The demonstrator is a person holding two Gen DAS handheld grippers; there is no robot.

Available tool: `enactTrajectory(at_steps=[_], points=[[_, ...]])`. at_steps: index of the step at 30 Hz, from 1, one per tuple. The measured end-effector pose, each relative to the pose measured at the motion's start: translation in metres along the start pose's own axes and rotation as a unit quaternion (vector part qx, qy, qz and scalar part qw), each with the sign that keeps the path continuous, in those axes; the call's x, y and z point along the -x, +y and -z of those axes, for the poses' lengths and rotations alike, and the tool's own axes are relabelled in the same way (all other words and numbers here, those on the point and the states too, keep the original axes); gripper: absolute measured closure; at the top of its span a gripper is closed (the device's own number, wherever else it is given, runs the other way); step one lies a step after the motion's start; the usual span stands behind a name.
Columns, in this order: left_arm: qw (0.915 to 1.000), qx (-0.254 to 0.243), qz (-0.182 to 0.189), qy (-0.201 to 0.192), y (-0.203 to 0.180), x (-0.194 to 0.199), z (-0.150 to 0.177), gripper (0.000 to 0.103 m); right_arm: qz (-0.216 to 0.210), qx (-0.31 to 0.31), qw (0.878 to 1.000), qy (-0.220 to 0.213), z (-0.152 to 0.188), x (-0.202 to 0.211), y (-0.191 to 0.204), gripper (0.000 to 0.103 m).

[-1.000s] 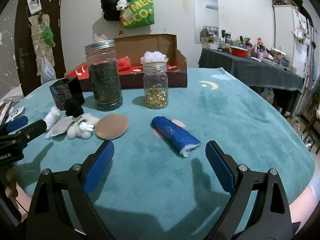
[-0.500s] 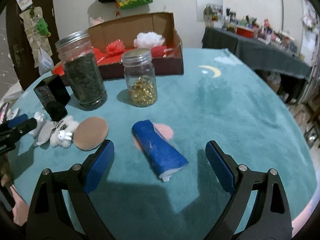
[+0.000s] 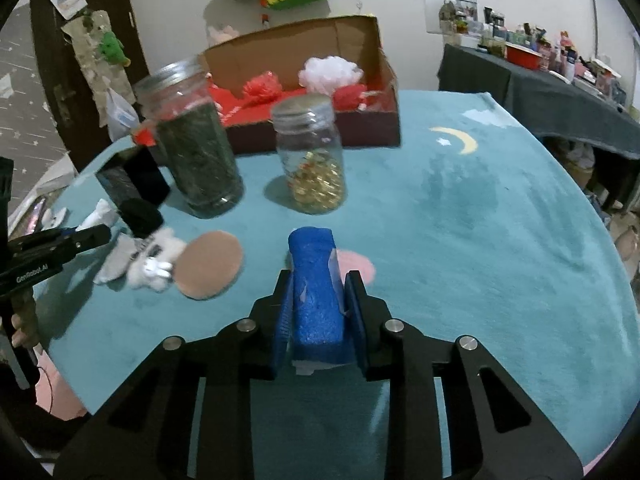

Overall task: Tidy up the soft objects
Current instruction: 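Lift and carry the white toy and blue foam roll toward the red box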

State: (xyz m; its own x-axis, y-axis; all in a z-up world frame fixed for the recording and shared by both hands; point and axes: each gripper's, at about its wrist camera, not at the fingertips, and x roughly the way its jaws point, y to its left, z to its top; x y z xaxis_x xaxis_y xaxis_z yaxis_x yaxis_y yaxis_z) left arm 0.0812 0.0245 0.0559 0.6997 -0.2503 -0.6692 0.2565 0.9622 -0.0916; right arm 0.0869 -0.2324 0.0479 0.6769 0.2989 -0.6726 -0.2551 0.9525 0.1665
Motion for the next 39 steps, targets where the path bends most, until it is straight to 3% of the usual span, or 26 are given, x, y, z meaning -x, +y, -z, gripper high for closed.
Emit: enactTrajectory(at_steps=[17, 27, 39], points=[[0.9946, -0.048, 0.091, 0.018, -0.044, -0.024, -0.020, 0.089, -0.079, 0.036, 0.996, -0.014, -0.028, -0.009, 0.046, 0.079], [0.9936, -0.036, 0.102, 0.032, -0.043, -0.032, -0.022, 0.089, -0.098, 0.043, 0.994, -0.009, -0.033, -0.015, 0.052, 0.079], [0.9946, -0.008, 0.099, 0.029, -0.014, -0.008, -0.024, 0.089, -0.093, 0.026, 0.995, -0.010, -0.029, -0.013, 0.040, 0.079]])
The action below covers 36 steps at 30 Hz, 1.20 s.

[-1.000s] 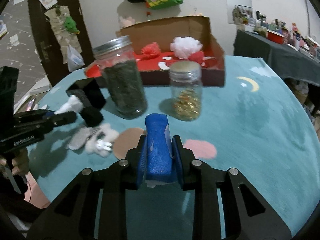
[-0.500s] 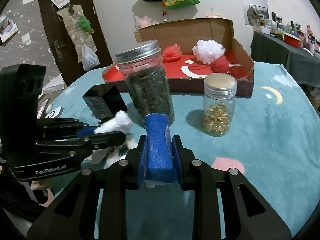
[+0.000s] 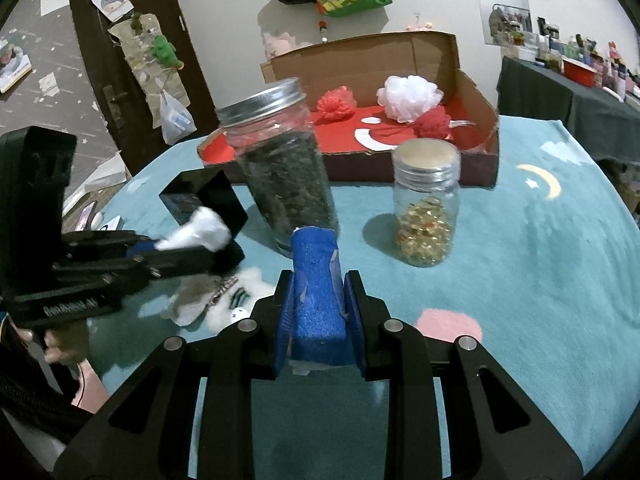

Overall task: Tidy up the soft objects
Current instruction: 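Lift and carry the white toy and blue foam roll toward the red box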

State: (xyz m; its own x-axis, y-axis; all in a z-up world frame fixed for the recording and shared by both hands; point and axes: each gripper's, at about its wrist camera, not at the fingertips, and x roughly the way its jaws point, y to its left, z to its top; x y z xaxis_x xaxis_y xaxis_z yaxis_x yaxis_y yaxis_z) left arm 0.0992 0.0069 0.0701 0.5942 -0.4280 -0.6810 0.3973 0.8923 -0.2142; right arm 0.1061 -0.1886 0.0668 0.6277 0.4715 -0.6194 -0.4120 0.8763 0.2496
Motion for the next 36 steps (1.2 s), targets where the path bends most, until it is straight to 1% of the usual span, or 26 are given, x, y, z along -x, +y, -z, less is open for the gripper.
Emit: enactTrajectory(at_steps=[3, 13, 21, 26, 29, 31, 36], points=[[0.9999, 0.007, -0.008, 0.003, 0.009, 0.007, 0.003, 0.089, 0.004, -0.003, 1.000, 0.002, 0.002, 0.001, -0.004, 0.079], [0.9970, 0.033, -0.063, 0.029, 0.047, 0.012, 0.021, 0.089, 0.026, -0.015, 0.999, 0.011, 0.007, 0.005, -0.018, 0.079], [0.9928, 0.039, -0.104, 0.044, 0.079, 0.007, 0.021, 0.089, 0.050, -0.016, 0.998, 0.019, 0.009, 0.010, -0.034, 0.079], [0.9900, 0.027, -0.127, 0.055, 0.097, 0.004, 0.015, 0.089, 0.067, -0.011, 0.997, 0.033, 0.006, 0.012, -0.051, 0.079], [0.9891, 0.008, -0.134, 0.059, 0.106, 0.003, 0.010, 0.089, 0.078, -0.006, 0.996, 0.037, 0.002, 0.015, -0.064, 0.079], [0.9892, -0.006, -0.133, 0.061, 0.110, 0.002, 0.006, 0.089, 0.089, 0.005, 0.995, 0.041, -0.002, 0.017, -0.070, 0.079], [0.9892, -0.049, -0.124, 0.062, 0.115, -0.002, -0.006, 0.089, 0.088, 0.038, 0.994, 0.050, -0.016, 0.017, -0.081, 0.079]])
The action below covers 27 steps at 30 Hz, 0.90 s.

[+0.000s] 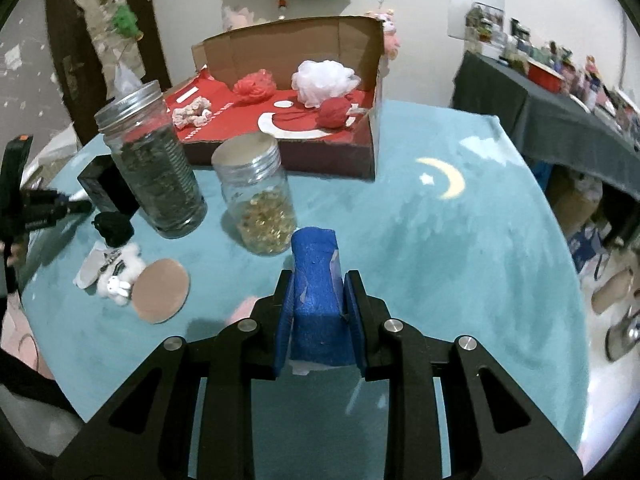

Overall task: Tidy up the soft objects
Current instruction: 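Lift and carry the white toy and blue foam roll toward the red box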

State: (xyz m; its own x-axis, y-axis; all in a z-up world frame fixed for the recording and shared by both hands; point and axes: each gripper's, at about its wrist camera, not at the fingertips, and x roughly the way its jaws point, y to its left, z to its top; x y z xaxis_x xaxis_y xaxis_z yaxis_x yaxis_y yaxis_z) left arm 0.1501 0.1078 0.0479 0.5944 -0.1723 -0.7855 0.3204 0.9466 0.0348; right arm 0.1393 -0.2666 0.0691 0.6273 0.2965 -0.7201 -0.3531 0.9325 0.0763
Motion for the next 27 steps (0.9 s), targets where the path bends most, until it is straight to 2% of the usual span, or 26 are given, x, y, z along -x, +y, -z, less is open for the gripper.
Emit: enactTrajectory(at_steps=[7, 21, 27], points=[[0.9991, -0.042, 0.004, -0.002, 0.002, -0.007, -0.020, 0.089, -0.001, 0.043, 0.999, 0.014, -0.023, -0.014, -0.008, 0.079], [0.9966, -0.067, 0.026, -0.039, 0.006, 0.006, -0.080, 0.089, -0.043, 0.075, 0.996, 0.005, -0.082, -0.025, -0.010, 0.079], [0.9984, -0.051, 0.022, -0.012, -0.002, -0.016, -0.111, 0.089, -0.049, 0.083, 0.995, -0.003, -0.116, -0.036, 0.000, 0.079]])
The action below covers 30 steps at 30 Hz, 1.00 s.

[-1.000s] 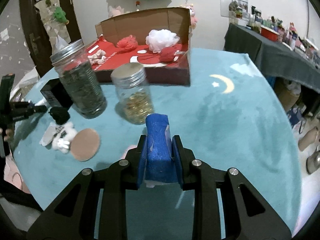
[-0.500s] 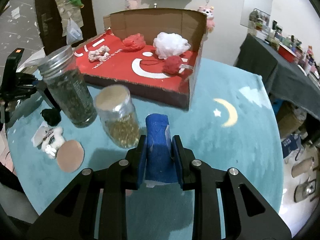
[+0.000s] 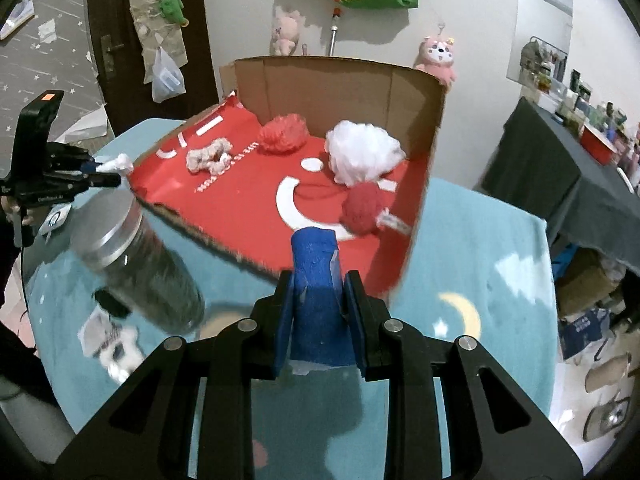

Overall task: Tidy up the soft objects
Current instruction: 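Lift and carry the white toy and blue foam roll toward the red box, then lower both items into the box and open both grippers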

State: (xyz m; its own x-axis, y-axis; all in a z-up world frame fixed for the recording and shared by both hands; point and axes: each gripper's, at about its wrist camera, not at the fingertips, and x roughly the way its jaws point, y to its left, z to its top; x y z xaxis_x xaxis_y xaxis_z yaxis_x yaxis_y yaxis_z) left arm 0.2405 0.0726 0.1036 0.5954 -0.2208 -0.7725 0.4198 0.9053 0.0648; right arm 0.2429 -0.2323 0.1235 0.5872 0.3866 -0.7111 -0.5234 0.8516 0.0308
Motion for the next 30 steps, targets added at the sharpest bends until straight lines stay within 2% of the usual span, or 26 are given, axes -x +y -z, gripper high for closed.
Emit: enactTrajectory(at_steps=[8, 16, 30], points=[[0.9976, 0.024, -0.023, 0.061, -0.003, -0.043, -0.017, 0.089, 0.016, 0.028, 0.998, 0.055, -0.031, -0.052, 0.015, 0.079], [0.9954, 0.021, -0.034, 0.087, -0.006, -0.068, -0.026, 0.089, 0.023, 0.053, 0.993, 0.099, -0.041, -0.089, 0.015, 0.079], [0.9923, 0.024, -0.048, 0.112, 0.001, -0.091, -0.028, 0.088, 0.029, 0.060, 0.987, 0.144, -0.044, -0.117, 0.005, 0.079]])
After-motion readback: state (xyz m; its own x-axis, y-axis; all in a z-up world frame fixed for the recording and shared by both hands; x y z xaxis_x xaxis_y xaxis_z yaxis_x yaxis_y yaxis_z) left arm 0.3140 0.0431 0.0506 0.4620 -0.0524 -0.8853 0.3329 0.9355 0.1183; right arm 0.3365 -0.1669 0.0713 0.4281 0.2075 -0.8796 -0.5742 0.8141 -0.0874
